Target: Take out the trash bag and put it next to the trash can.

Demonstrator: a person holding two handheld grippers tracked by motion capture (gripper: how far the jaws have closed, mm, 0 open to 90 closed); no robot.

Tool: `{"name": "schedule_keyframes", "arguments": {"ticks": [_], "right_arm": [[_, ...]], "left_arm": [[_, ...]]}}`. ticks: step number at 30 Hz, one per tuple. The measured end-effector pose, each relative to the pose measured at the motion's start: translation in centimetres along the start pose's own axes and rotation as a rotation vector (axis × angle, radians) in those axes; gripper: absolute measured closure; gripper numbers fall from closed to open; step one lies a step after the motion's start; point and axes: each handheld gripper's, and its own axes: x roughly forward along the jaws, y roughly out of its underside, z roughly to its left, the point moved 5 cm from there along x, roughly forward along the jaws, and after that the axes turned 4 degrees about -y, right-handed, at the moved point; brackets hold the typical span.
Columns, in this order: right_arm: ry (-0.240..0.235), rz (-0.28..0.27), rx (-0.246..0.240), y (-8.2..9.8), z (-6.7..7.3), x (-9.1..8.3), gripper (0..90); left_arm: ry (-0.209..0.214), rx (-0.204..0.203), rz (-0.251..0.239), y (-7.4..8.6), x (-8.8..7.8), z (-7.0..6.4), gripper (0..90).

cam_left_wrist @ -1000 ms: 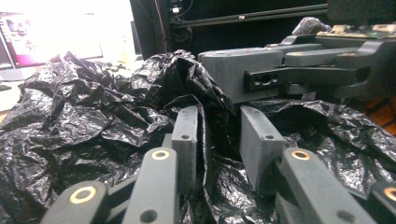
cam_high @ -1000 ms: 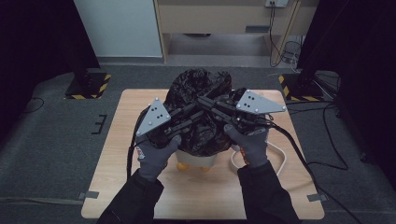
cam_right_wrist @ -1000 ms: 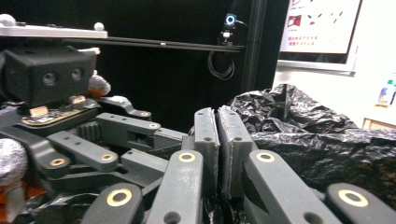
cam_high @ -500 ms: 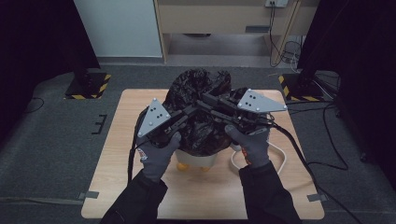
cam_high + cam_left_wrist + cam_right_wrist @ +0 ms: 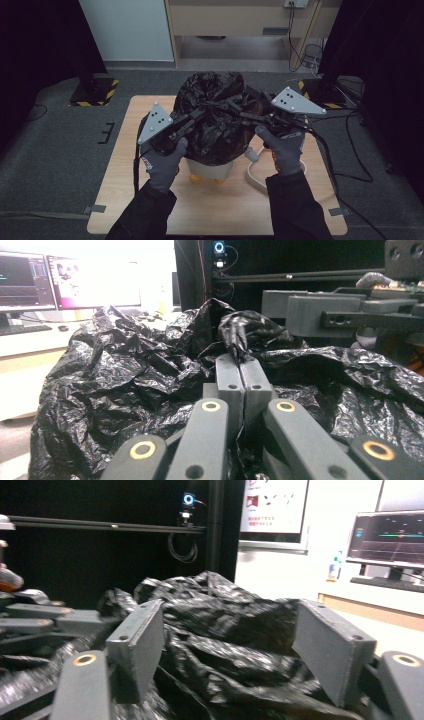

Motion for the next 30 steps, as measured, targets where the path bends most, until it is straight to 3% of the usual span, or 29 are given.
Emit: {"name": "schedule_keyframes", "arguments": {"ticks": [10, 14, 17, 21, 30], "right_arm": [[0.115, -0.033, -0.016, -1.2, -1.5, -1.5, 20.1], [0.168, -0.02, -0.036, -1.4, -2.2, -2.3, 19.2], [0.184, -0.03, -0.034, -1.5, -2.5, -2.7, 20.0], [0.233, -0.033, -0.003, -0.6, -3.7, -3.7, 20.3], [0.28, -0.014, 0.042, 2.4, -6.0, -6.1, 20.5]], "left_arm": [[-0.018, -0.017, -0.007, -0.3, -0.1, 0.7, 89.1], [-0.02, -0.021, -0.008, -0.3, 0.0, 0.8, 89.1], [-0.022, -0.022, -0.014, -0.4, -0.1, 0.8, 89.1], [-0.023, -0.027, -0.026, -0.6, -0.2, 1.0, 89.1], [-0.026, -0.034, -0.032, -1.1, -0.1, 1.2, 89.1]]}}
